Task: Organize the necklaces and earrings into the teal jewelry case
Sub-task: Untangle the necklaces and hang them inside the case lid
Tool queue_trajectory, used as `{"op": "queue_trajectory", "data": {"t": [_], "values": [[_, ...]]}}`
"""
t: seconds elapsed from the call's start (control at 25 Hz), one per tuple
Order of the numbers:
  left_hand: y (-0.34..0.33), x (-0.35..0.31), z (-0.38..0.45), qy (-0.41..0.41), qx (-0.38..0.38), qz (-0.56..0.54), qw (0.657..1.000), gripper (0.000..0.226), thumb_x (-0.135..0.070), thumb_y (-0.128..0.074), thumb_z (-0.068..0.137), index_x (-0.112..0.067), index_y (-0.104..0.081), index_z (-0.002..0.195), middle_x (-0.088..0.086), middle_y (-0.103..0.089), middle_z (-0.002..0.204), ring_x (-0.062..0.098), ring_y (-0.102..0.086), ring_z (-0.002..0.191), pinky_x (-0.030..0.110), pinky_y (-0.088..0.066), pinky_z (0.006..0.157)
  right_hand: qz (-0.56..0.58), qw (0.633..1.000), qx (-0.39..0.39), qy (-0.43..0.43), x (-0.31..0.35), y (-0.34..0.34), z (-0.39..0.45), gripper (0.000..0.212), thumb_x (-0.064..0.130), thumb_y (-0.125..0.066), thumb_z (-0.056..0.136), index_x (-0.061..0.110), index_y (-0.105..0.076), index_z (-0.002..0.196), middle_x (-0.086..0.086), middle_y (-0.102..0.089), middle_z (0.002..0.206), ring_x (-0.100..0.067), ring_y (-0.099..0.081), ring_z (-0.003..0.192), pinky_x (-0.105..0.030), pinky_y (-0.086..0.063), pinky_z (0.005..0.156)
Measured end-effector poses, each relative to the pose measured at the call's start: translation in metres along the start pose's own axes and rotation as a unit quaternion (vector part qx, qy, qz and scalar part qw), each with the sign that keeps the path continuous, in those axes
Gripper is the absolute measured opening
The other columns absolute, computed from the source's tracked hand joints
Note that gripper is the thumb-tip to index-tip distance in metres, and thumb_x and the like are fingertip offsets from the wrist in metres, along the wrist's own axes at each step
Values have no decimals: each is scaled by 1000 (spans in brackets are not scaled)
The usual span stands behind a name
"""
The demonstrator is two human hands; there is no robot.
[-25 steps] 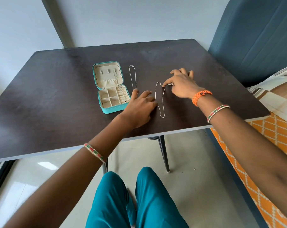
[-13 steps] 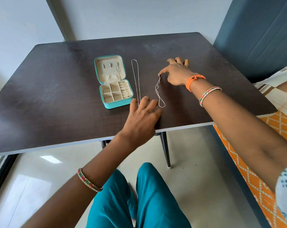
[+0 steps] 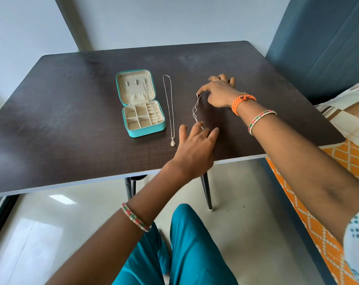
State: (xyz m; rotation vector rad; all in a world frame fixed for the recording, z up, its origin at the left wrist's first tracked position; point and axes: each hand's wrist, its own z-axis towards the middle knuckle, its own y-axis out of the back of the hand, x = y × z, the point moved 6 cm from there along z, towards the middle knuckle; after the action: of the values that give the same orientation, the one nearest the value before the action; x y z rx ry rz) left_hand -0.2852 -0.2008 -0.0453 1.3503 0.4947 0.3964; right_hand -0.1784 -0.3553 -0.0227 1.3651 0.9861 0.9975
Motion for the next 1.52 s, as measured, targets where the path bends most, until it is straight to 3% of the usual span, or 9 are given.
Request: {"op": "queue_trajectory", "data": {"t": [0.2, 0.36, 0.52, 0.8, 1.0, 1.08, 1.24, 1.44, 1.52], "values": [[2, -5, -30, -40, -7, -45, 998, 56, -10, -41, 90, -18, -31, 145, -1, -42, 143, 24, -18, 142, 56, -6, 110, 8, 1000, 16, -6, -3, -2, -4, 65, 0, -36, 83, 43, -54, 127, -10, -39, 142, -30, -27, 129, -43, -23, 98], [11, 3, -25, -4, -70, -44, 997, 52, -16, -45, 91, -14, -37, 142, 5, -41, 143, 28, -23, 140, 55, -12, 108, 1, 1000, 25, -9, 0, -1, -9, 68, -1, -36, 81, 43, -51, 131, -10, -38, 142, -30, -26, 129, -44, -23, 98], [-3, 5, -12, 25, -26, -6, 999, 50, -26, -36, 97, -11, -29, 145, 10, -41, 142, 29, -19, 141, 54, -9, 109, 7, 999, 29, -17, 1, 0, -11, 68, -1, -36, 81, 42, -49, 133, -10, -37, 143, -30, -26, 128, -43, -24, 99], [-4, 0, -40, -49, -21, -24, 998, 49, -22, -42, 95, -16, -34, 143, 2, -45, 138, 27, -29, 136, 59, -9, 110, 10, 999, 34, -17, 1, 2, -11, 67, -1, -37, 81, 43, -52, 129, -10, -37, 143, -29, -27, 128, -41, -25, 95], [4, -2, -34, -26, -71, -30, 997, 46, -22, -36, 92, -12, -43, 136, 5, -52, 127, 29, -38, 126, 56, -22, 105, 2, 999, 34, -11, 1, 0, -11, 68, -2, -35, 82, 43, -51, 131, -9, -37, 144, -29, -27, 128, -40, -25, 94], [8, -3, -20, -6, -82, -25, 996, 49, -26, -31, 93, -9, -43, 137, 8, -49, 134, 30, -35, 131, 54, -22, 104, 16, 1000, 23, -9, -3, 2, -12, 70, -5, -34, 82, 43, -53, 129, -8, -38, 144, -28, -27, 128, -40, -26, 94], [2, -4, 10, 24, -20, 14, 999, 47, -31, -30, 99, -7, -37, 139, 10, -40, 145, 27, -13, 144, 52, -8, 110, 7, 1000, 7, 5, 0, 5, -10, 70, -7, -36, 82, 44, -56, 125, -5, -34, 149, -27, -26, 131, -40, -25, 95], [-5, -11, -12, 13, -38, -3, 999, 50, -27, -32, 99, -9, -28, 146, 10, -51, 135, 31, -26, 138, 56, -12, 109, -4, 1000, 21, 13, 7, -2, -8, 72, -4, -36, 82, 46, -46, 134, -8, -27, 152, -28, -22, 134, -41, -24, 97], [-3, -9, -23, 12, -67, 11, 998, 49, -26, -33, 96, -9, -36, 142, 8, -58, 126, 31, -38, 132, 58, -21, 107, 1, 1000, 18, 13, 11, -1, -5, 74, -5, -35, 80, 46, -47, 133, -8, -28, 151, -28, -23, 133, -42, -24, 96]]}}
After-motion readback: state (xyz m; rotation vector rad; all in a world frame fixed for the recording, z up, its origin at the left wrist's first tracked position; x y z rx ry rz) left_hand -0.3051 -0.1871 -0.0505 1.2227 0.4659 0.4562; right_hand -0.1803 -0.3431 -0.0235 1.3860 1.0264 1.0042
